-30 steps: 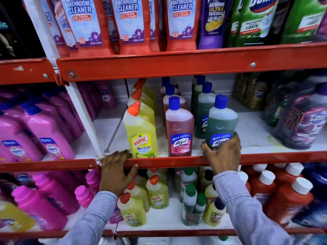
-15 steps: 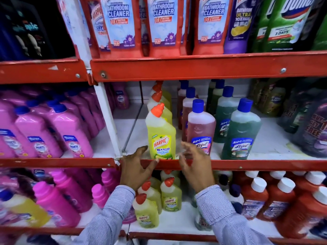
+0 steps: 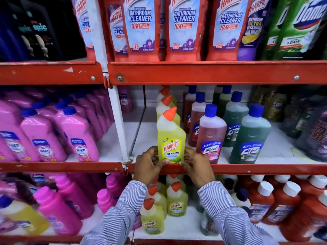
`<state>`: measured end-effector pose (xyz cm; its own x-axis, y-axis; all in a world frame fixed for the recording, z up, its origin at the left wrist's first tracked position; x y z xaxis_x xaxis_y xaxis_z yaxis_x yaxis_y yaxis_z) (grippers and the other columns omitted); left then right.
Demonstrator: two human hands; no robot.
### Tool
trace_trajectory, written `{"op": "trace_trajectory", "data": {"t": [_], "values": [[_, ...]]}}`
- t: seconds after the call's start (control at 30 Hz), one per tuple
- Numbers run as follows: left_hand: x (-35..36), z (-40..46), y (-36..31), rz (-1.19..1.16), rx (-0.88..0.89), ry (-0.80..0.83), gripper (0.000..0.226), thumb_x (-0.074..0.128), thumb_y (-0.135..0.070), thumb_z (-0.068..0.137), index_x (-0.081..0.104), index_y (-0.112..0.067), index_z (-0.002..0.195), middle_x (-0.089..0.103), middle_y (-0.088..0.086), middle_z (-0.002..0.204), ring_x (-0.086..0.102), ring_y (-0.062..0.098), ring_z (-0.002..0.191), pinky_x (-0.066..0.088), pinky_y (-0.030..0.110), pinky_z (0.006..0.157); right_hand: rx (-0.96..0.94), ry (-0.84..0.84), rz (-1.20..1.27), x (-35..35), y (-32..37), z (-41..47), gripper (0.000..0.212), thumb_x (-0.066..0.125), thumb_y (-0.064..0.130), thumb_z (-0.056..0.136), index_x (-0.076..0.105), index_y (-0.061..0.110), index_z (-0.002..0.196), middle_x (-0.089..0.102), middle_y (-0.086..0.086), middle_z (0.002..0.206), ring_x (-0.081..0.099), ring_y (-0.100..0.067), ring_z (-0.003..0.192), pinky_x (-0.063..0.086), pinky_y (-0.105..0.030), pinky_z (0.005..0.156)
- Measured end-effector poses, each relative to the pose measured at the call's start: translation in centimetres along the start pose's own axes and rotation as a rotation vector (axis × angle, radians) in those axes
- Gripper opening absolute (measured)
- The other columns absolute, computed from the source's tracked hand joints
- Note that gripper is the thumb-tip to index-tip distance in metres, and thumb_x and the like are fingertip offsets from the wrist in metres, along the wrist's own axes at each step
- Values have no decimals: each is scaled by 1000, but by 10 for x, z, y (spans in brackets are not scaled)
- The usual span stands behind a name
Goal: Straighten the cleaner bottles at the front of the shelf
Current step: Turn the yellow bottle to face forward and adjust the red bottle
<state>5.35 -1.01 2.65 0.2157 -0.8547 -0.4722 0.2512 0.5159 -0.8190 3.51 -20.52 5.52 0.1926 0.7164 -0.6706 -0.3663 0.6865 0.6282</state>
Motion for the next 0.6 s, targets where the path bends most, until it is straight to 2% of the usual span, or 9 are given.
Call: {"op": "trace_trajectory", "data": {"t": [0.1, 0.2, 0.27, 0.3, 0.37, 0.4, 0.47, 0.5, 0.6], "values": [[-1, -2, -4, -3, 11, -13, 57, 81, -55, 65, 68, -25, 111, 80, -3, 100, 75, 6, 89, 63, 38, 83, -9, 14, 31, 0, 1, 0, 47, 72, 11, 82, 61, 23, 126, 73, 3, 117, 68, -11, 105, 47, -21, 97], [0, -11, -10, -47, 6, -57, 53, 90, -30, 71, 67, -18, 116, 76, -5, 103, 73, 9, 93, 57, 15, 80, -15, -36, 82, -5, -4, -8, 42, 72, 9, 82, 63, 18, 122, 73, 1, 114, 67, -6, 100, 50, -20, 94], [-2, -24, -17, -64, 19, -203, 56, 92, -29, 69, 64, -20, 117, 70, -7, 107, 67, 7, 96, 52, 13, 80, 13, -192, 92, -17, -13, -22, 26, 75, 10, 80, 70, 18, 104, 76, 1, 100, 68, -2, 86, 52, -15, 85], [-2, -31, -21, -63, 33, -303, 53, 92, -28, 69, 63, -20, 113, 67, -6, 106, 63, 5, 95, 51, 16, 79, 24, -299, 100, -27, -17, -31, 20, 77, 9, 78, 68, 20, 92, 75, 3, 90, 68, -3, 78, 54, -19, 80], [5, -46, -35, -59, 115, -454, 37, 90, -19, 72, 64, -19, 98, 65, -3, 95, 60, 2, 86, 50, 17, 74, 64, -483, 103, -47, -30, -46, 30, 77, 4, 74, 55, 24, 79, 70, 4, 80, 67, -11, 71, 53, -26, 72], [13, -51, -44, -60, 171, -462, 29, 87, -15, 75, 64, -18, 90, 65, -2, 88, 61, 3, 81, 50, 18, 72, 87, -538, 87, -55, -38, -50, 35, 78, 3, 73, 50, 23, 79, 67, 1, 81, 65, -14, 72, 52, -27, 71], [35, -58, -65, -44, 270, -370, 18, 83, -13, 79, 66, -19, 83, 68, -2, 84, 63, 5, 77, 52, 20, 74, 145, -544, 68, -68, -55, -50, 38, 82, 7, 71, 52, 18, 92, 65, -3, 93, 64, -19, 81, 53, -31, 78], [47, -58, -73, -27, 293, -305, 16, 82, -16, 80, 68, -20, 87, 70, -4, 87, 63, 6, 80, 52, 20, 77, 178, -479, 87, -71, -62, -45, 45, 83, 10, 71, 53, 15, 104, 65, -3, 103, 64, -20, 90, 54, -33, 84], [79, -43, -82, -10, 208, -149, 41, 79, -33, 82, 63, -22, 118, 70, -6, 112, 64, 8, 101, 50, 22, 94, 177, -186, 61, -71, -74, -31, 67, 79, 9, 75, 46, 13, 134, 63, 3, 119, 63, -15, 106, 48, -30, 97]]}}
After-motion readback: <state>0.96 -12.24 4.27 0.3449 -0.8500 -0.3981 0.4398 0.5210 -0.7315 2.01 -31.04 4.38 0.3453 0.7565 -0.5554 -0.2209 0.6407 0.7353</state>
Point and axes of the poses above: each hand's wrist, its own z-axis towards the middle knuckle, its own x-axis out of the palm, y = z × x, the point moved 3 cm from there along z, towards the middle knuckle
